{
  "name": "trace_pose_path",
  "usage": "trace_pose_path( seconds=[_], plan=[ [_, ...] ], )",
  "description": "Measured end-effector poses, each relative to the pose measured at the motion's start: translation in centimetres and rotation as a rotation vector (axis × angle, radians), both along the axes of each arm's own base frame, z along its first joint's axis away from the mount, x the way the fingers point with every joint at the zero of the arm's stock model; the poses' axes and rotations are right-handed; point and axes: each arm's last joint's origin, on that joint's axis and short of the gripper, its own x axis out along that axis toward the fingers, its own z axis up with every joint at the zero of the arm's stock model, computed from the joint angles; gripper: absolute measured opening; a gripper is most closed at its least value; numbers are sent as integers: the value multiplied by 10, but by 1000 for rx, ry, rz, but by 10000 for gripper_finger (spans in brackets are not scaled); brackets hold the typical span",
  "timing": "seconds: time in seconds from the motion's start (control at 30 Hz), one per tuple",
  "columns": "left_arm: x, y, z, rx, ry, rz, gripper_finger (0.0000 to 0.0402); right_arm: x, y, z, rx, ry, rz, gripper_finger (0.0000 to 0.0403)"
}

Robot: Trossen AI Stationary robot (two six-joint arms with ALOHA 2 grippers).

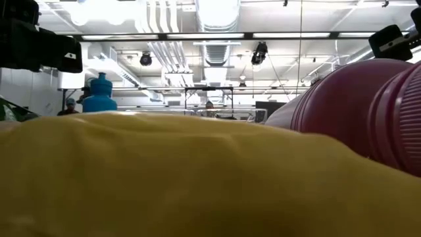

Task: Pick & Place Food Item
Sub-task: Put the yellow water bottle into the orange bin

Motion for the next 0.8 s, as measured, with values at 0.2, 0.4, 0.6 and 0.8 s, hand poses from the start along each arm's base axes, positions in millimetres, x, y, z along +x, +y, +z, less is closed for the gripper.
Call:
trace_pose_path(
  seconds=[0.2,0.4,0.6,0.8],
  plan=[
    [0,0,0,1,2,0,1,-1,0,5,73,-8,8,8],
    [0,0,0,1,4,0,1,0,-1,5,109,16,-20,8],
    [0,0,0,2,5,0,1,1,-2,5,47,-34,-86,8],
    [0,0,0,2,5,0,1,2,-4,5,83,-17,-156,8]
  ],
)
